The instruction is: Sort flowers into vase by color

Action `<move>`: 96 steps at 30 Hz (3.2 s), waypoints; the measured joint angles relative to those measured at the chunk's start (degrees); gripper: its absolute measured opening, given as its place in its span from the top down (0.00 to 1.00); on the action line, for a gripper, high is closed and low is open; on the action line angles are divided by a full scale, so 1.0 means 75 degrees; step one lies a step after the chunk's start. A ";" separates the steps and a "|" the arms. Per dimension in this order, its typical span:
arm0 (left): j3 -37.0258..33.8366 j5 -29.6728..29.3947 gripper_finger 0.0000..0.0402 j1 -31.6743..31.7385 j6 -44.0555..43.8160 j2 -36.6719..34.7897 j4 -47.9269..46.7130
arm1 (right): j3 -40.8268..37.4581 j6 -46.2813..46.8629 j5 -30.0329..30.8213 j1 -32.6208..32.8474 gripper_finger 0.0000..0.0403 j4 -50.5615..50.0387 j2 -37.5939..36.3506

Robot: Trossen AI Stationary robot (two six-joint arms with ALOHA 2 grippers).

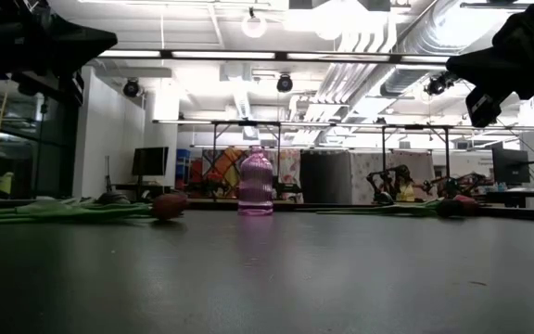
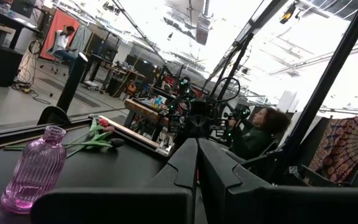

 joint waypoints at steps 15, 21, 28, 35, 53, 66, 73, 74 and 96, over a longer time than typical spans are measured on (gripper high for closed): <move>0.0000 0.0002 1.00 0.0000 0.0000 0.0000 0.0000 | 0.0000 0.0000 0.0000 -0.0003 1.00 -0.0001 -0.0002; 0.0000 0.0001 1.00 0.0001 -0.0001 0.0001 0.0001 | 0.0000 -0.0020 0.0001 0.0000 1.00 -0.0002 0.0001; 0.0000 0.0000 1.00 0.0002 -0.0001 0.0002 0.0001 | -0.0002 0.0303 0.1728 0.0000 1.00 0.1964 0.0154; 0.0000 0.0001 1.00 0.0001 -0.0003 0.0001 0.0002 | 0.0134 0.2827 0.5730 -0.0164 1.00 0.5175 0.0896; 0.0000 0.0005 1.00 0.0003 -0.0003 0.0002 -0.0009 | 0.4593 0.5508 0.0312 -0.6571 0.91 -0.0929 0.7566; 0.0000 0.0005 1.00 0.0003 -0.0002 0.0002 -0.0008 | 0.7551 0.7232 -0.1115 -0.8370 0.48 -0.4037 1.1859; 0.0000 0.0006 1.00 0.0003 -0.0003 0.0002 -0.0009 | 0.8201 0.7703 -0.1716 -0.8448 0.49 -0.4800 1.3194; 0.0000 0.0006 1.00 0.0003 -0.0003 0.0002 -0.0009 | 0.8222 0.7749 -0.1797 -0.8448 0.49 -0.4851 1.3258; 0.0000 0.0008 1.00 0.0000 -0.0003 0.0002 -0.0009 | 0.8201 0.9095 -0.0888 -0.8673 0.53 -0.5497 1.3272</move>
